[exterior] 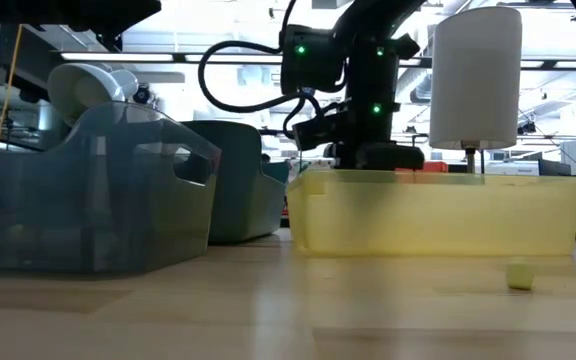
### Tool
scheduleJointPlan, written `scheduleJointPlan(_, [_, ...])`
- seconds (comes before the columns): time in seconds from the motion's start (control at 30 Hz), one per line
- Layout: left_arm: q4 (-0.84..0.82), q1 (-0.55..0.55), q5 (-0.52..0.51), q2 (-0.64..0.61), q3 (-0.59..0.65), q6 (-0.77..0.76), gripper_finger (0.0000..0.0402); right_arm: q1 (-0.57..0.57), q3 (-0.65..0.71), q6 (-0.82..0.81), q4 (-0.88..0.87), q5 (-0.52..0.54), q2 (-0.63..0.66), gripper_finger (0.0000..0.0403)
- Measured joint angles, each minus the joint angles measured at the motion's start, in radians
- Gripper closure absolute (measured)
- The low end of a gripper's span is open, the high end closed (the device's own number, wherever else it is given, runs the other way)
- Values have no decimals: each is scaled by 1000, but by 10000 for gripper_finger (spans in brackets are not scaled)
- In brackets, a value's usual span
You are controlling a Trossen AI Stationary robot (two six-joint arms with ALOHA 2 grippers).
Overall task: Sort crayons
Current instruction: Adjust the yellow bin
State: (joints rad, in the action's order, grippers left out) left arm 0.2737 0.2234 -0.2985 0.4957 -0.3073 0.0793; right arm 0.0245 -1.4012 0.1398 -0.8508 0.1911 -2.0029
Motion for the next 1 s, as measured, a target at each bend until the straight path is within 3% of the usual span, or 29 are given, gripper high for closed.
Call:
scheduleJointPlan(0.23, [-23,0,0,0,0,0,295,24,-84,-85,-301,6,29,217])
scheduleJointPlan(0.43, [-49,0,0,0,0,-32,295,78,4,-246,-367,51,232,211])
scheduleJointPlan(0.77, [-58,0,0,0,0,-78,295,230,428,-599,-44,326,745,211])
scheduleJointPlan(1.0, [-42,0,0,0,0,-78,296,260,684,-680,279,353,962,211])
